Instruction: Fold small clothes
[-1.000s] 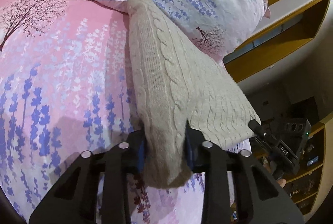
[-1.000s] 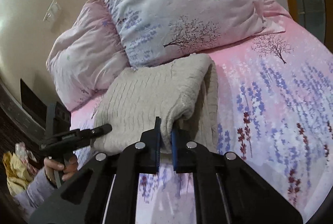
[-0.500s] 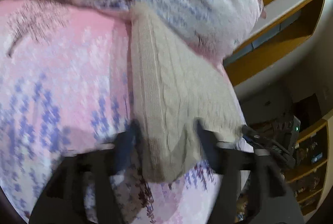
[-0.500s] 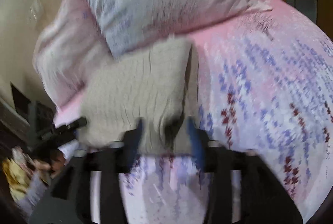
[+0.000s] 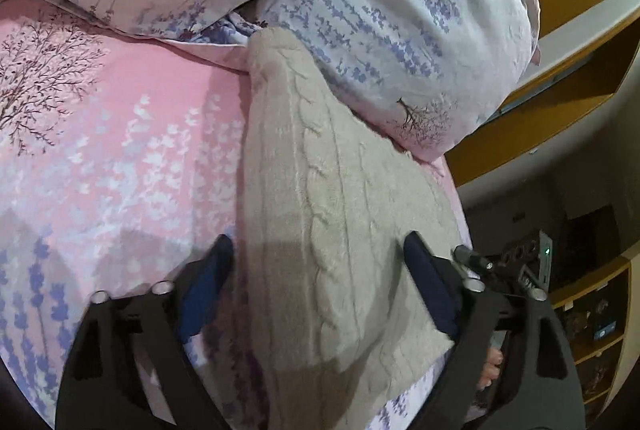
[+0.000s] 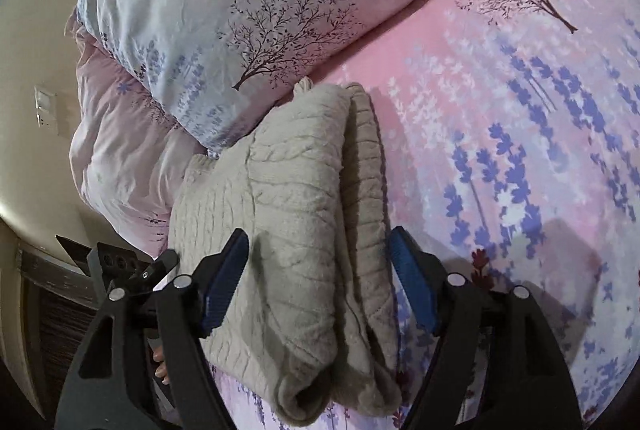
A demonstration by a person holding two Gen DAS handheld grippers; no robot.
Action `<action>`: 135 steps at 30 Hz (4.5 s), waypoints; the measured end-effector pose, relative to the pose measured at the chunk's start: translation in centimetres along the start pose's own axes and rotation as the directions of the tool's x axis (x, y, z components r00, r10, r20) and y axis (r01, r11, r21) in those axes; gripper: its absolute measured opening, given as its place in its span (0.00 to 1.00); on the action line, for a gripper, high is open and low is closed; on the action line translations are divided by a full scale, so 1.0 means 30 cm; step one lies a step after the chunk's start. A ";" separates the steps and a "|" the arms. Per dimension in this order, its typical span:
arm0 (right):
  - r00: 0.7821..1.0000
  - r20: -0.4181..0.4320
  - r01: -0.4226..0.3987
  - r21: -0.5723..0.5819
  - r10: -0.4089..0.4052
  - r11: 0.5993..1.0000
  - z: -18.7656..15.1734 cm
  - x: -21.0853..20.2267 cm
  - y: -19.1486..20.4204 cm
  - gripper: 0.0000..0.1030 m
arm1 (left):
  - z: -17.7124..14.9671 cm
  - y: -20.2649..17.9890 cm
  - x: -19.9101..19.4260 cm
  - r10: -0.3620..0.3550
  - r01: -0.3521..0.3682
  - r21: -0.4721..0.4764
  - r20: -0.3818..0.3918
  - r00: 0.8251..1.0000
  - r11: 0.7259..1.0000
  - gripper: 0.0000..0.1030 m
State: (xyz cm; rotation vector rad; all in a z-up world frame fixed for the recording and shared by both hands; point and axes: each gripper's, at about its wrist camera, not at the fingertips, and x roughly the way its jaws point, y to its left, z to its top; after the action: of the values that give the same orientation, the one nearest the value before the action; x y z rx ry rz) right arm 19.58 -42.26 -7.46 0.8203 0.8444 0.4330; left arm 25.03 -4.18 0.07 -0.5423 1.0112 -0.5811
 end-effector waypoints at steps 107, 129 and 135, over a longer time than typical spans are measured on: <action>0.802 0.405 0.593 -0.450 -0.440 0.668 -0.597 0.021 0.455 0.98 | -0.498 -0.071 -0.413 0.649 -0.748 0.246 0.378 0.660 0.617 0.99; 0.842 0.217 0.531 -0.501 -0.495 0.684 -0.665 0.187 0.446 0.98 | -0.484 -0.008 -0.367 0.650 -0.681 0.225 0.204 0.732 0.696 0.99; 0.843 0.226 0.531 -0.500 -0.489 0.684 -0.668 0.187 0.445 0.98 | -0.489 -0.010 -0.371 0.644 -0.678 0.230 0.211 0.735 0.698 0.99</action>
State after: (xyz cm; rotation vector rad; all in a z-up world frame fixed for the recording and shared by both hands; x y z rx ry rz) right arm 6.71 -21.14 -7.63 0.0400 0.7835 0.1204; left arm 7.34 0.90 0.88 0.0815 0.9089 -0.0349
